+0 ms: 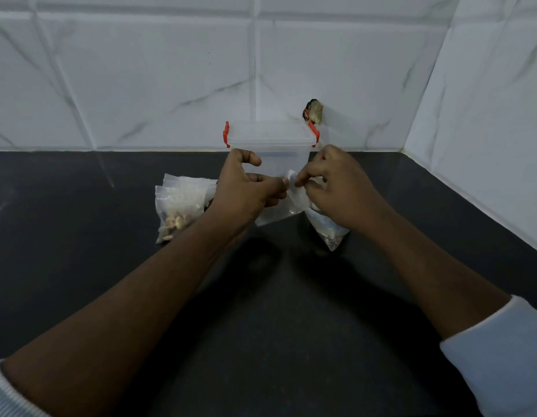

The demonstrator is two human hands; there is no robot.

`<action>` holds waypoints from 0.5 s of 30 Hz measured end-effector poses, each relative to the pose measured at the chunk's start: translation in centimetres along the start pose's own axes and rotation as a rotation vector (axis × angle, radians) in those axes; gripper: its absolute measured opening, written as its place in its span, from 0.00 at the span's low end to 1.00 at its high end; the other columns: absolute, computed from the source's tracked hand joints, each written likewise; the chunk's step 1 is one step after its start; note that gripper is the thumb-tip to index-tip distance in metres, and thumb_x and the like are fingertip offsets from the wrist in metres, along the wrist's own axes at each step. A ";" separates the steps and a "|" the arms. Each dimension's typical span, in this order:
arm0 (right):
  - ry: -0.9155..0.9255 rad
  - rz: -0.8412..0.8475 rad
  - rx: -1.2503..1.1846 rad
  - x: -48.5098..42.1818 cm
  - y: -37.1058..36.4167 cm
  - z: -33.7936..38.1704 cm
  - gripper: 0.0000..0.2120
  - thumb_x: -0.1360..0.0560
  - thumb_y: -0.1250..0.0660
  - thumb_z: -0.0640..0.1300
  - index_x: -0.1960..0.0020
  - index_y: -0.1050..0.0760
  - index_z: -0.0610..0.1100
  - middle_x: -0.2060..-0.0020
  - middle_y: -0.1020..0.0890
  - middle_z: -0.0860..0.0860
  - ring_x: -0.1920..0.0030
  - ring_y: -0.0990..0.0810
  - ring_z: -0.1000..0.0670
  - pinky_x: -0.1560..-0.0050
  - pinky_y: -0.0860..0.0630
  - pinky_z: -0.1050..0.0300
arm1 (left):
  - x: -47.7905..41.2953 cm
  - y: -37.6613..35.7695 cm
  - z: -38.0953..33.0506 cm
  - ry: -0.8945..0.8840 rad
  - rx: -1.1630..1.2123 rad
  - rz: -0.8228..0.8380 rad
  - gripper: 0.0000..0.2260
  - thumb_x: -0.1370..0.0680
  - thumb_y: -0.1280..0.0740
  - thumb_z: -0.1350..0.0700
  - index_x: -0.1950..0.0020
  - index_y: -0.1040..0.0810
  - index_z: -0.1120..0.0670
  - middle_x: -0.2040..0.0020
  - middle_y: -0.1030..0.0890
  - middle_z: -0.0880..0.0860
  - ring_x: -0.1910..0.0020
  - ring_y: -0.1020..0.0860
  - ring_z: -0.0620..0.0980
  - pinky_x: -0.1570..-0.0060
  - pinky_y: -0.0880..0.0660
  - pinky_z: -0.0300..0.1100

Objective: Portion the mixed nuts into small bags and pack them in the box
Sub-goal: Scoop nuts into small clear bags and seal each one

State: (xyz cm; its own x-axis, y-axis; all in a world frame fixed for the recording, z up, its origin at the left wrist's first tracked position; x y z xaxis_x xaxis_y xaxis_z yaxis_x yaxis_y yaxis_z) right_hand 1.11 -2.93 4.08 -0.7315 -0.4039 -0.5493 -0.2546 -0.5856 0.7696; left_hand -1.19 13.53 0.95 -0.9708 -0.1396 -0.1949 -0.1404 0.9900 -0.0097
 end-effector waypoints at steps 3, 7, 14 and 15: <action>-0.086 0.021 -0.175 0.2 0.1 -0.3 0.08 0.21 0.31 0.42 0.50 0.13 0.47 0.59 0.17 0.57 0.60 0.20 0.57 0.59 0.26 0.70 | 0.3 -0.4 -0.3 -0.011 -0.066 0.004 0.20 0.24 0.25 0.63 0.43 0.33 0.50 0.58 0.14 0.58 0.57 0.14 0.57 0.51 0.16 0.50; -0.224 0.070 -0.436 0.4 -0.4 -1.1 0.07 0.24 0.28 0.40 0.50 0.13 0.48 0.61 0.13 0.53 0.61 0.15 0.47 0.58 0.18 0.51 | 0.5 -0.6 -0.8 -0.057 -0.107 0.015 0.20 0.24 0.24 0.62 0.43 0.32 0.50 0.59 0.14 0.59 0.56 0.14 0.58 0.51 0.16 0.51; -0.187 0.132 -0.328 0.5 -0.6 -0.5 0.09 0.24 0.28 0.36 0.47 0.13 0.45 0.72 0.19 0.65 0.69 0.22 0.67 0.63 0.31 0.73 | 0.6 -0.9 -1.1 -0.142 -0.274 0.077 0.11 0.22 0.27 0.57 0.41 0.24 0.51 0.56 0.14 0.54 0.54 0.15 0.53 0.48 0.17 0.56; -0.203 0.147 -0.380 0.6 -0.7 -0.6 0.09 0.25 0.28 0.36 0.47 0.14 0.44 0.72 0.18 0.64 0.69 0.21 0.67 0.61 0.30 0.72 | 0.6 -1.0 -1.4 -0.201 -0.369 0.079 0.09 0.21 0.29 0.56 0.41 0.23 0.50 0.54 0.15 0.51 0.53 0.16 0.50 0.47 0.17 0.55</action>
State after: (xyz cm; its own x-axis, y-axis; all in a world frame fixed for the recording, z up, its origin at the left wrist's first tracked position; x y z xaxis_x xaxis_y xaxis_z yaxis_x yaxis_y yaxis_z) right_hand 1.27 -3.18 3.04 -0.8613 -0.3786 -0.3388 0.0841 -0.7639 0.6398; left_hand -1.87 12.44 2.20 -0.9292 -0.0207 -0.3689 -0.1625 0.9196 0.3577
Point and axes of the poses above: each hand's wrist, its own x-axis away from the middle knuckle, its own y-axis out of the back of the hand, z = x × y, the point moved 7 cm from there along -x, towards the middle knuckle
